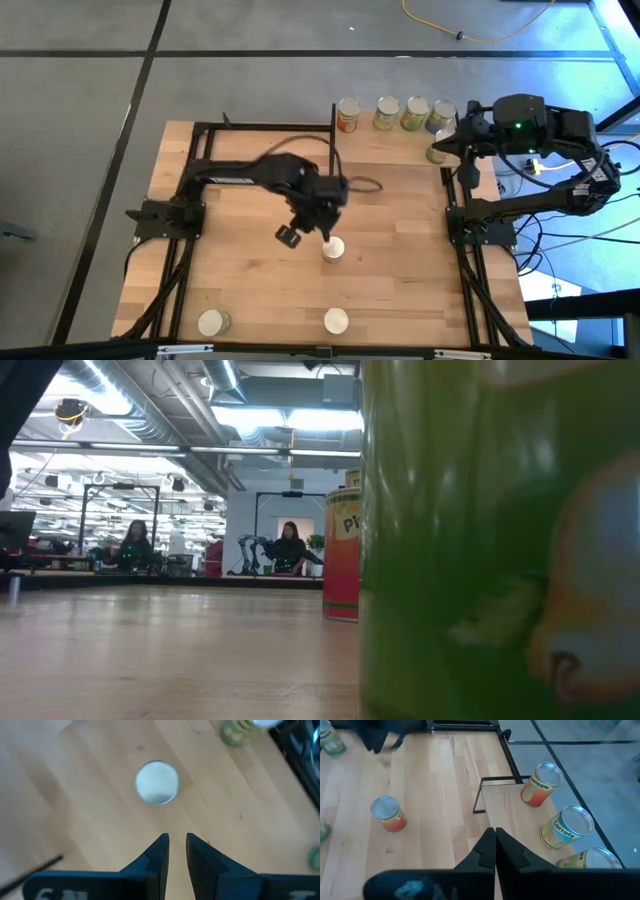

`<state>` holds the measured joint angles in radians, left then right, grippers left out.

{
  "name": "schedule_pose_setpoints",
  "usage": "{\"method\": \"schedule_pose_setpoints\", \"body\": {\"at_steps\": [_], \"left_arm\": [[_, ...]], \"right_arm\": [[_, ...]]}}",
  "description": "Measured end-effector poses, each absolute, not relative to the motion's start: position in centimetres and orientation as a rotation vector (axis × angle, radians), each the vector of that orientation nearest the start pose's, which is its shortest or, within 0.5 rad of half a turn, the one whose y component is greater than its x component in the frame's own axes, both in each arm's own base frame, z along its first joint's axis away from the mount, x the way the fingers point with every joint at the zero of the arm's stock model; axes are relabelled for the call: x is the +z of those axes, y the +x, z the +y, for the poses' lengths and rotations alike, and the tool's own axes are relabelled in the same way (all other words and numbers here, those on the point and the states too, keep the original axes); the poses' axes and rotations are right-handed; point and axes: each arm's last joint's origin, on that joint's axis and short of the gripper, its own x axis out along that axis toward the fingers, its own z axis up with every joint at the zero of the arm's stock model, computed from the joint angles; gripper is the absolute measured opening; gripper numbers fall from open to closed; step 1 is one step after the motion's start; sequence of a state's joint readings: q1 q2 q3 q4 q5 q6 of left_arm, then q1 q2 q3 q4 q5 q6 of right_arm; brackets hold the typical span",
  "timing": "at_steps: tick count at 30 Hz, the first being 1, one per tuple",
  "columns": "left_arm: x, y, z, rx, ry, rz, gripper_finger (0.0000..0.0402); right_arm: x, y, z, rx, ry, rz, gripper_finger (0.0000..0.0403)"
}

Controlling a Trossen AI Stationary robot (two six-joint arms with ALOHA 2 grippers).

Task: Pick and place cans onto a shelf
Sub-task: Put the canned pineapple on the shelf

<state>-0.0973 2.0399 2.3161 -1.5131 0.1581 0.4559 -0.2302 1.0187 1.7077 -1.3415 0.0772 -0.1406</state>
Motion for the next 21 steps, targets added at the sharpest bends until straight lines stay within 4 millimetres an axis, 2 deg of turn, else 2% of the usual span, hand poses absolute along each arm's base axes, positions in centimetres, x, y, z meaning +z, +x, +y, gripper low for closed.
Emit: {"method": "schedule_pose_setpoints", "body": {"at_steps": [8, 13, 16, 21], "left_arm": [[32.2, 42.3, -7.0, -0.699, 0.569, 1.166, 0.0058], [29.4, 43.7, -7.5, -0.767, 0.563, 1.206, 0.0058], [28.3, 44.2, -7.7, -0.800, 0.535, 1.214, 0.0058], [27.3, 44.8, -8.3, -0.838, 0.583, 1.196, 0.0058]], "right_arm": [[47.2, 10.5, -2.7, -0.241, -0.111, 0.673, 0.0003], [47.2, 10.5, -2.7, -0.232, -0.137, 0.676, 0.0003], [47.2, 10.5, -2.7, -0.231, -0.138, 0.676, 0.0003], [47.2, 10.4, -2.7, -0.224, -0.161, 0.676, 0.0003]]}}
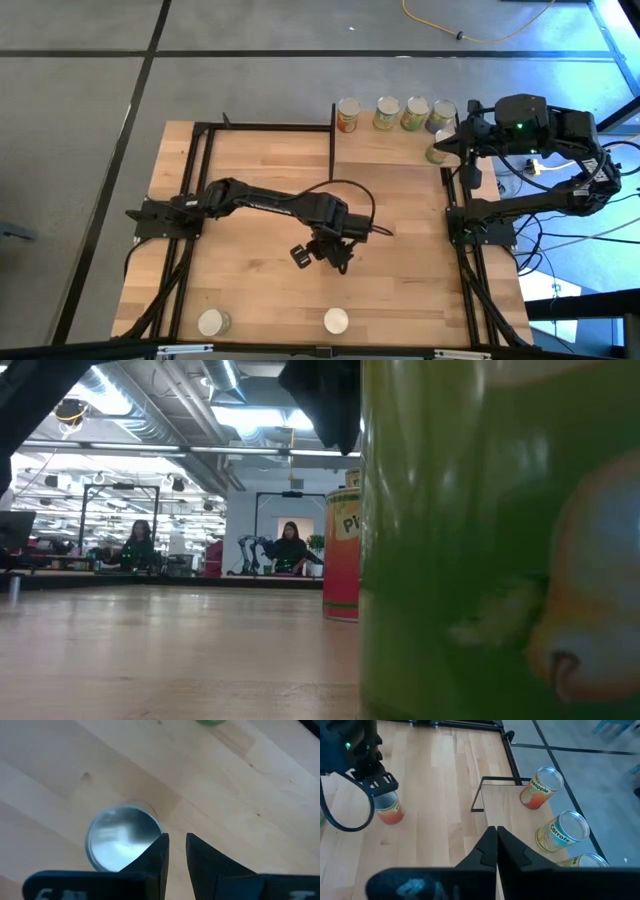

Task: Pick and place cans onto a shelf
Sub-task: Put the canned pineapple on the shelf

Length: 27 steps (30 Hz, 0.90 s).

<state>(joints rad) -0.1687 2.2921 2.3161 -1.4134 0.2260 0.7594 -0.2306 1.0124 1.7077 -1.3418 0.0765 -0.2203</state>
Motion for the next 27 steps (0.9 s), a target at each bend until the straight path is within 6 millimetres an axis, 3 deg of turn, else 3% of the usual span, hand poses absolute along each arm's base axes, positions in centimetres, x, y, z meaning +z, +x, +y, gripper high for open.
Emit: {"method": "schedule_pose_setpoints", "body": {"at_steps": [4, 12, 27], "left_arm": [[27.2, 45.1, -8.6, -0.833, 0.598, 1.149, 0.0058], [24.7, 45.2, -8.7, -0.779, 0.536, 1.231, 0.0058], [25.1, 45.2, -8.8, -0.674, 0.530, 1.250, 0.0058]], "right_arm": [[47.3, 10.2, -2.6, -0.224, -0.162, 0.673, 0.0003], [47.4, 9.7, -2.5, -0.226, -0.161, 0.661, 0.0003], [47.4, 9.4, -2.4, -0.228, -0.162, 0.652, 0.0003]]}}
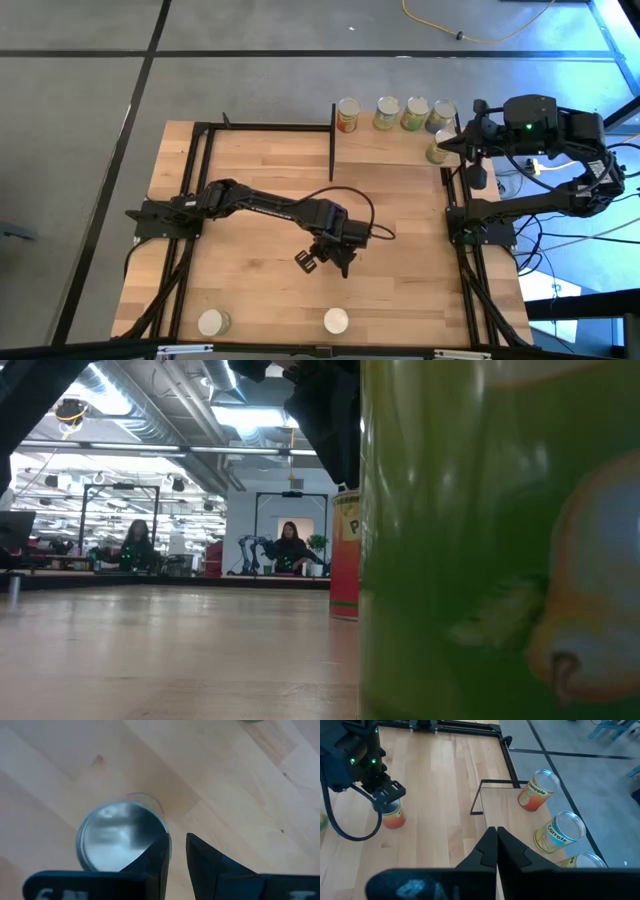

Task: Pick and place cans onto a shelf
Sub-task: Put the canned pineapple on the shelf

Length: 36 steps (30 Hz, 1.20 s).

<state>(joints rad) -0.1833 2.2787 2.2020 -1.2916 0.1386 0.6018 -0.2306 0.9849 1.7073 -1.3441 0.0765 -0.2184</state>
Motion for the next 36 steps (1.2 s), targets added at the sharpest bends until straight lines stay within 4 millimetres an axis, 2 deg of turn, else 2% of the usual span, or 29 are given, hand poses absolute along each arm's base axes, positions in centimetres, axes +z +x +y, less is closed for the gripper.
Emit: {"method": "schedule_pose_setpoints", "body": {"at_steps": [9, 18, 25, 28, 36], "left_arm": [[25.4, 45.2, -8.8, -0.658, 0.509, 1.244, 0.0058], [23.5, 45.1, -8.7, -0.665, 0.500, 1.270, 0.0058], [23.4, 45.3, -8.8, -0.635, 0.499, 1.252, 0.0058], [23.3, 45.5, -8.7, -0.569, 0.565, 1.260, 0.0057], [23.3, 45.6, -8.4, -0.554, 0.644, 1.257, 0.0005]], "right_arm": [[47.4, 9.4, -2.4, -0.228, -0.161, 0.652, 0.0003], [47.4, 9.4, -2.4, -0.228, -0.161, 0.652, 0.0003], [47.4, 9.4, -2.4, -0.228, -0.162, 0.651, 0.0003], [47.4, 9.4, -2.4, -0.228, -0.161, 0.651, 0.0003], [47.4, 9.4, -2.4, -0.232, -0.149, 0.649, 0.0003]]}}
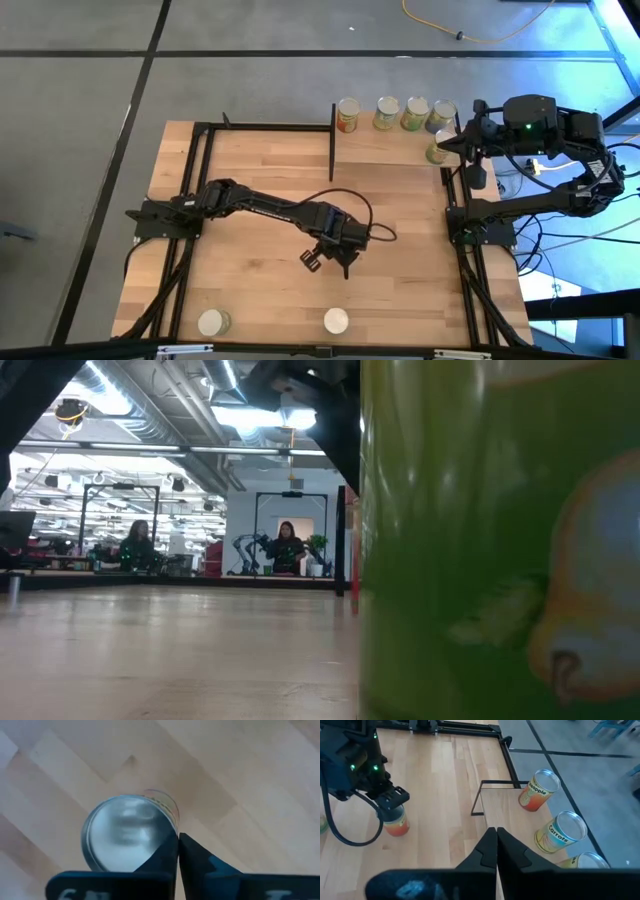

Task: Pick and place cans onto a shelf
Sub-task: Put the canned pineapple on the shelf

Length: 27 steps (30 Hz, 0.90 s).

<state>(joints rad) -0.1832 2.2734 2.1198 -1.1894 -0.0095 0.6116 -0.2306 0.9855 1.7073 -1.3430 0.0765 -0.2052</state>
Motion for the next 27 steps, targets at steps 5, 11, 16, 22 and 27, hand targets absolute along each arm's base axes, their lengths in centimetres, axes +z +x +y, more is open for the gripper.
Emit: {"method": "schedule_pose_setpoints", "body": {"at_steps": [5, 11, 16, 22, 27], "left_arm": [[23.2, 45.9, -7.9, -0.511, 0.665, 1.253, 0.0002], [23.8, 46.1, -6.9, -0.490, 0.640, 1.259, 0.0001], [25.5, 46.2, -6.2, -0.473, 0.630, 1.243, 0.0001], [28.7, 45.8, -5.5, -0.457, 0.613, 1.211, 0.0000], [31.6, 44.8, -4.1, -0.391, 0.592, 1.145, 0.0000]], "right_arm": [[47.4, 9.4, -2.4, -0.247, -0.105, 0.644, 0.0003], [47.4, 9.4, -2.4, -0.247, -0.104, 0.644, 0.0003], [47.4, 9.4, -2.4, -0.247, -0.105, 0.644, 0.0003], [47.4, 9.4, -2.4, -0.247, -0.105, 0.644, 0.0003], [47.4, 9.4, -2.4, -0.247, -0.105, 0.643, 0.0003]]}}
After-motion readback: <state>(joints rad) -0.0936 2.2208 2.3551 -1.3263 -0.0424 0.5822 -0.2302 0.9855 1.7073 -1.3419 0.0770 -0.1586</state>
